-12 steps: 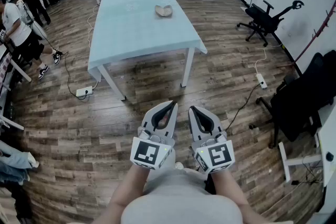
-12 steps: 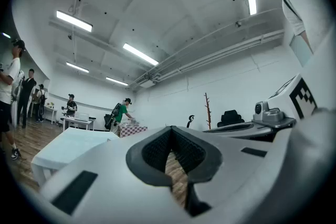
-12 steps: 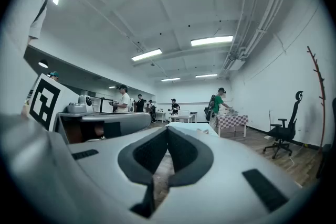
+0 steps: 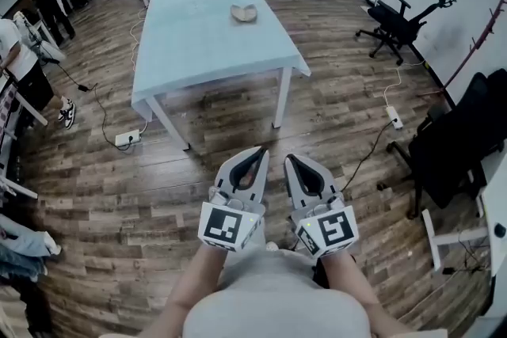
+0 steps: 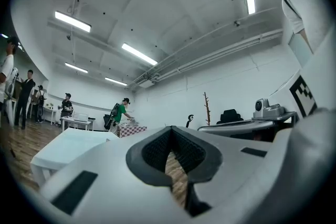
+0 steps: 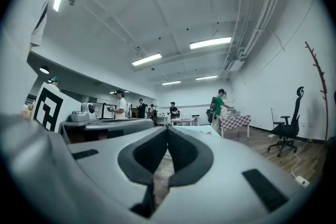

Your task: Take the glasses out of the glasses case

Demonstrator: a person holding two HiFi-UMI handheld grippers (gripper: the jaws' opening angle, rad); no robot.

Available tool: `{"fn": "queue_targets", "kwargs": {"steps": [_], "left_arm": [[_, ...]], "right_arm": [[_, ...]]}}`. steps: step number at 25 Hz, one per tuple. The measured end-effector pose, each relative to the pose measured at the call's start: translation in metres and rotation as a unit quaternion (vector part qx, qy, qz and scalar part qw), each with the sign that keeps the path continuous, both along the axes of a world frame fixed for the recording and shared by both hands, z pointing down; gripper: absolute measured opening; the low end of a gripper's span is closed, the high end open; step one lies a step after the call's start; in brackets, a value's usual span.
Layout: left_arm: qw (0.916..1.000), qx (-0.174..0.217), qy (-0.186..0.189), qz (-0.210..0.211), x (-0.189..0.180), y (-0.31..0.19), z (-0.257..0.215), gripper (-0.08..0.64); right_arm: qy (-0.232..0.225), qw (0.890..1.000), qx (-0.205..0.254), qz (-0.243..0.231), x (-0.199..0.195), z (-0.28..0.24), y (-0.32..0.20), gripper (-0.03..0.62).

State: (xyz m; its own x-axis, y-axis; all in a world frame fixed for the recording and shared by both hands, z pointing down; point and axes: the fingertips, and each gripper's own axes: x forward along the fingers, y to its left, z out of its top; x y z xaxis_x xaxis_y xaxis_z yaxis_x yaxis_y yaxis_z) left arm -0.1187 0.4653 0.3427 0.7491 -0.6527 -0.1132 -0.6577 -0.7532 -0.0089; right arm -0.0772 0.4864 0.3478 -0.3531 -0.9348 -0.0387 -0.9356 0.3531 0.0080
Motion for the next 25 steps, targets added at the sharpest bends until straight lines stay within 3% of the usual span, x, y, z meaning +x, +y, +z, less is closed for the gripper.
{"fn": "queue_targets", "kwargs": {"steps": [25], "left_arm": [[1.0000,-0.002,0.002,-0.006,0.014,-0.133,0.006,0.008]], "right_arm": [[0.012,1.000,-0.020,0.003,0.020,0.016,-0.125,0.008]]}}
